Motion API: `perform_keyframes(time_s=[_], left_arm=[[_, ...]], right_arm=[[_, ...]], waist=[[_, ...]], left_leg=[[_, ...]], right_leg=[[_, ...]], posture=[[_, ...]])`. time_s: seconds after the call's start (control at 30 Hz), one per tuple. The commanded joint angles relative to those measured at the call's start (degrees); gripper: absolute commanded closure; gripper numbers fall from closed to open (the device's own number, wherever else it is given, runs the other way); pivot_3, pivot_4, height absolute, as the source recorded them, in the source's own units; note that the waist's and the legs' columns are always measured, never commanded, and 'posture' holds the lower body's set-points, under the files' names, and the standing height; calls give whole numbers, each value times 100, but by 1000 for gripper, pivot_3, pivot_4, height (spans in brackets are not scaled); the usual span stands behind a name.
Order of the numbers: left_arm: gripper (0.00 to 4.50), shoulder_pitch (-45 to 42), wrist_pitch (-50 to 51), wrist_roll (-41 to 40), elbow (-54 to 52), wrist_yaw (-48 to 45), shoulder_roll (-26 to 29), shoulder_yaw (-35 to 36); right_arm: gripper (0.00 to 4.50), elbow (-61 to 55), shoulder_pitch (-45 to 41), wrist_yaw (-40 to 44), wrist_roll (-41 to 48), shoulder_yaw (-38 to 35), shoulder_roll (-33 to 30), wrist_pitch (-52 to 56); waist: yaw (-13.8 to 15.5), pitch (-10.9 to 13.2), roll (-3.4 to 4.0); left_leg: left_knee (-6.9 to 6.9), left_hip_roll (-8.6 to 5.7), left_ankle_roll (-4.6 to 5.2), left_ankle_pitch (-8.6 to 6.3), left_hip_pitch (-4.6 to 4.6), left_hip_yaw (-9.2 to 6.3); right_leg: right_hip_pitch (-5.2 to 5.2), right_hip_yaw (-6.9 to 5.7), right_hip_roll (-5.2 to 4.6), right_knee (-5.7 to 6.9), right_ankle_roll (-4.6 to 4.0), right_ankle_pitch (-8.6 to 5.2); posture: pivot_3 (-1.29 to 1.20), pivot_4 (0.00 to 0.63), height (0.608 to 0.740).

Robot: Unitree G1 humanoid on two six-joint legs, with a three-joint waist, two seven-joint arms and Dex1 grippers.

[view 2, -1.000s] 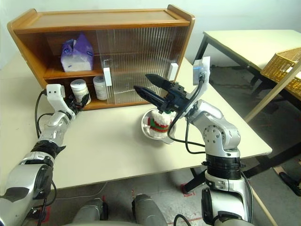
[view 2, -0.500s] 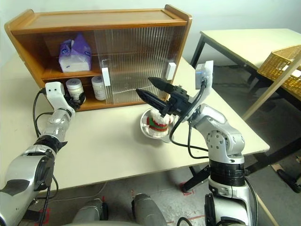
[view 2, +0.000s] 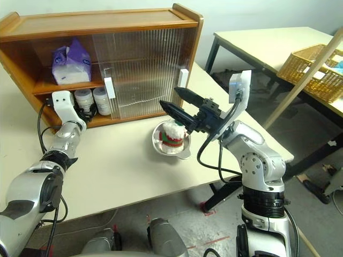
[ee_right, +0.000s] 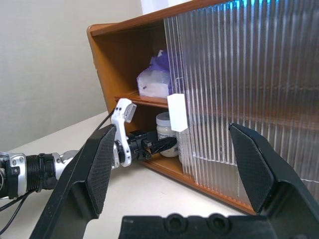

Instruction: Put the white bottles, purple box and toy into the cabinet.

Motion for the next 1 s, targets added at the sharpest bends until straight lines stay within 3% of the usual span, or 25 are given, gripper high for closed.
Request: perform_keyframes(time_s=[0.03,0.5,0.53,0.6,1.0], left_arm=[[1415,-75,-72,75,52,141,23,50],[1415,39,-27,217,93,429,160,19],[647,38,-16,218,97,432,154,27],[45,42,-3,221,98,403,133,41],[13,255,-181,104,-146,104,25,174]], right_arm=[[0,-27,-54,15,38,36,-27,35],[0,101,-178,93,2,76,-25,20],[0,108,-185,96,-1,78,-23,18],[0,117,-195,103,-8,83,-19,13],[0,246,-305,200,-39,160,32,-17]], waist=[[-22,1,-1],[-42,2,-3],[-42,2,-3],[-42,2,-3],[-10,1,-3]], left_leg=[[0,-1,0,0,0,0],[0,-21,0,0,-3,-5],[0,-22,0,0,-3,-6],[1,-24,0,0,-2,-6],[1,-29,-1,0,-2,-4]], right_leg=[[0,0,0,-1,0,0],[0,-2,-5,-1,3,-2],[0,-1,-5,-1,3,-2],[0,-1,-6,-1,3,-2],[1,-2,-6,0,3,-2]], posture=[[-278,45,740],[-267,40,740],[-266,40,740],[-264,39,740],[-233,32,740]])
